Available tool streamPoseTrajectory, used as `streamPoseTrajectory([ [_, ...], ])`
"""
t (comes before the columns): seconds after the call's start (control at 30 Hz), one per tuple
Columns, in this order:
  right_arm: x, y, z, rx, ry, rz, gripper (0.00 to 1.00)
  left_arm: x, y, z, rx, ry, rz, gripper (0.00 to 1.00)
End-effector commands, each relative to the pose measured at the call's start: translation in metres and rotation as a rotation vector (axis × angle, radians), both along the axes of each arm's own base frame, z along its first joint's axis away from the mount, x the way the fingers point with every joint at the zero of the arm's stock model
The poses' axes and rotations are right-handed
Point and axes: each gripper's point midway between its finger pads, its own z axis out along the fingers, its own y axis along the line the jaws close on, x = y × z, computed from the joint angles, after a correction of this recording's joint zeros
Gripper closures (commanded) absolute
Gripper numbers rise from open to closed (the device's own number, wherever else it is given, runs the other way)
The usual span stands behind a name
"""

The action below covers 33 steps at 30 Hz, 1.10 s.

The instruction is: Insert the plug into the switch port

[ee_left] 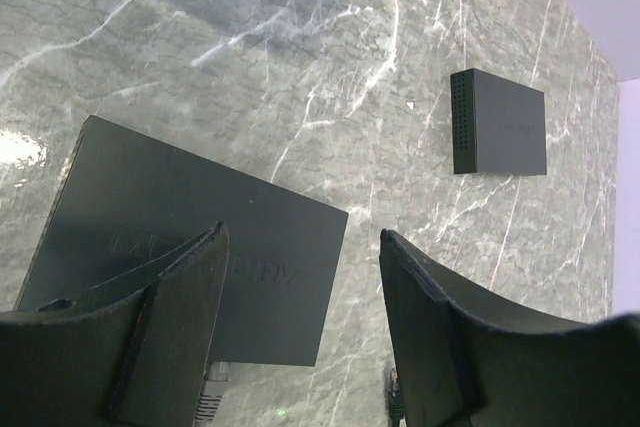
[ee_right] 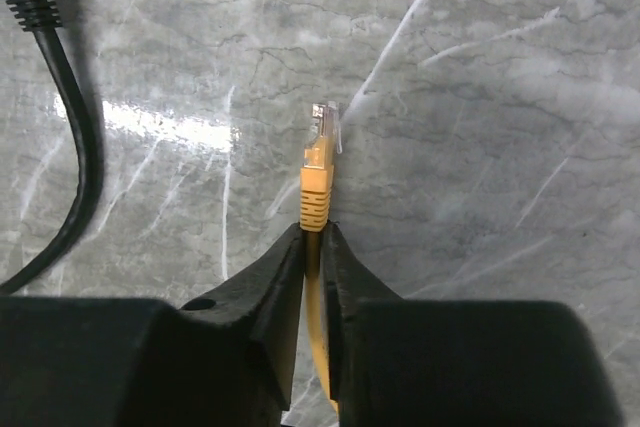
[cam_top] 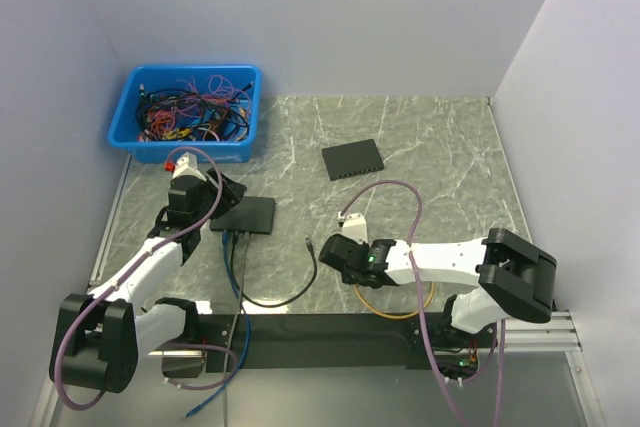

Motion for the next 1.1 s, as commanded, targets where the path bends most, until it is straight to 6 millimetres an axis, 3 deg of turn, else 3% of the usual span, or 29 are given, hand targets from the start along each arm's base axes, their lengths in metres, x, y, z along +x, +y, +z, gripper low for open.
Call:
streamPoseTrajectory([
  [0.0, 0.005, 0.008, 0.004, 0.021, -0.028, 0.002, 0.88, 0.006, -0.001, 0.01, -0.006, -0.048, 0.005, 0.33],
  [0.13, 0.011, 0.015, 0.016, 0.058, -0.075, 0.031, 0.99, 0.005, -0.003, 0.014, -0.013, -0.059, -0.001, 0.33],
  [0.3, 0.026, 0.028, 0.051, 0.133, -0.186, 0.089, 1.0, 0.003, -0.013, 0.023, -0.02, -0.093, -0.044, 0.32],
  [0.43, 0.038, 0.041, 0.087, 0.238, -0.303, 0.132, 1.0, 0.002, -0.033, 0.037, -0.019, -0.14, -0.121, 0.32],
  [0.57, 0.037, 0.058, 0.119, 0.426, -0.35, 0.224, 1.0, -0.011, -0.069, 0.052, -0.061, -0.213, -0.266, 0.32],
  [0.6, 0.035, 0.054, 0.124, 0.464, -0.368, 0.246, 1.0, -0.012, -0.078, 0.067, -0.099, -0.276, -0.303, 0.31],
  [0.63, 0.038, 0.053, 0.129, 0.503, -0.381, 0.25, 1.0, -0.018, -0.084, 0.067, -0.123, -0.287, -0.338, 0.31],
  [0.7, 0.03, 0.058, 0.148, 0.636, -0.413, 0.319, 1.0, -0.031, -0.106, 0.093, -0.215, -0.387, -0.451, 0.33],
  [0.73, 0.033, 0.058, 0.16, 0.693, -0.447, 0.323, 1.0, -0.04, -0.113, 0.092, -0.243, -0.405, -0.493, 0.33],
  [0.97, 0.024, 0.05, 0.18, 0.851, -0.483, 0.393, 1.0, -0.09, -0.149, 0.129, -0.463, -0.576, -0.766, 0.38],
  [1.03, 0.019, 0.049, 0.18, 0.874, -0.483, 0.412, 1.0, -0.1, -0.158, 0.127, -0.514, -0.554, -0.83, 0.4],
  [1.07, 0.017, 0.051, 0.185, 0.899, -0.49, 0.429, 1.0, -0.11, -0.164, 0.138, -0.537, -0.611, -0.876, 0.41],
])
